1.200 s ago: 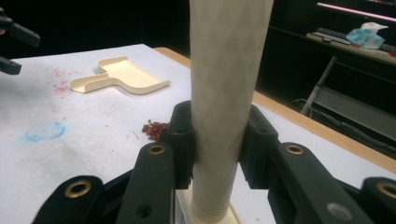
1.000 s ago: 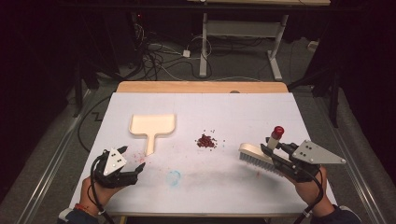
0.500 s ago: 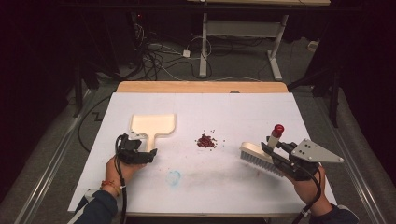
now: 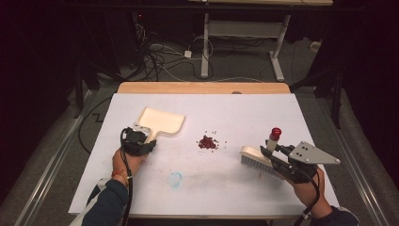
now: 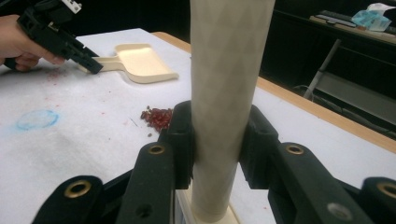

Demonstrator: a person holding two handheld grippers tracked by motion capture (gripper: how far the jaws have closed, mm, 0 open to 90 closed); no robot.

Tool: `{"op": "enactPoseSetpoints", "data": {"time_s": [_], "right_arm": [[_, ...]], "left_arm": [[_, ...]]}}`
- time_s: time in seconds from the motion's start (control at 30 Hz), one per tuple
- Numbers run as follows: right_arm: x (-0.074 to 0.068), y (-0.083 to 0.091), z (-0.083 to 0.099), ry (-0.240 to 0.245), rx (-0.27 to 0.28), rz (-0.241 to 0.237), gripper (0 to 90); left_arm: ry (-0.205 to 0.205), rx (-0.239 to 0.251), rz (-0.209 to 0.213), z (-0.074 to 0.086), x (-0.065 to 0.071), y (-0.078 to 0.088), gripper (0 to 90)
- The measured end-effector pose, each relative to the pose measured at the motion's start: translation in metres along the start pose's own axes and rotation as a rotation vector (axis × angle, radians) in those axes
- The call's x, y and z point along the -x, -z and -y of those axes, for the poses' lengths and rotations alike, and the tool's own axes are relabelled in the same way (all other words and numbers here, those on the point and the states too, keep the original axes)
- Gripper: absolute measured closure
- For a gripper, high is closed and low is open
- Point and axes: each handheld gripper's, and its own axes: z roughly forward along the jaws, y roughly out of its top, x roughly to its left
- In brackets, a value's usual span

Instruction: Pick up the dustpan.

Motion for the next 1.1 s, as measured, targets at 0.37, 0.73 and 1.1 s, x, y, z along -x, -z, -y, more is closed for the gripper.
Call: {"op": "enactPoseSetpoints", "data": {"time_s": [0.37, 0.73, 1.1], "right_arm": [[0.003, -0.003, 0.002, -0.006, -0.006, 0.0, 70.1], [0.004, -0.007, 0.0, -0.006, -0.009, -0.005, 70.2], [0.007, -0.006, 0.0, -0.014, 0.0, 0.003, 70.2]], "left_arm": [[-0.095, 0.034, -0.009, -0.003, -0.003, 0.01, 62.6], [-0.163, 0.062, 0.01, -0.006, -0.001, 0.036, 62.8], [-0.217, 0.114, 0.053, 0.004, 0.008, 0.059, 62.9]]}}
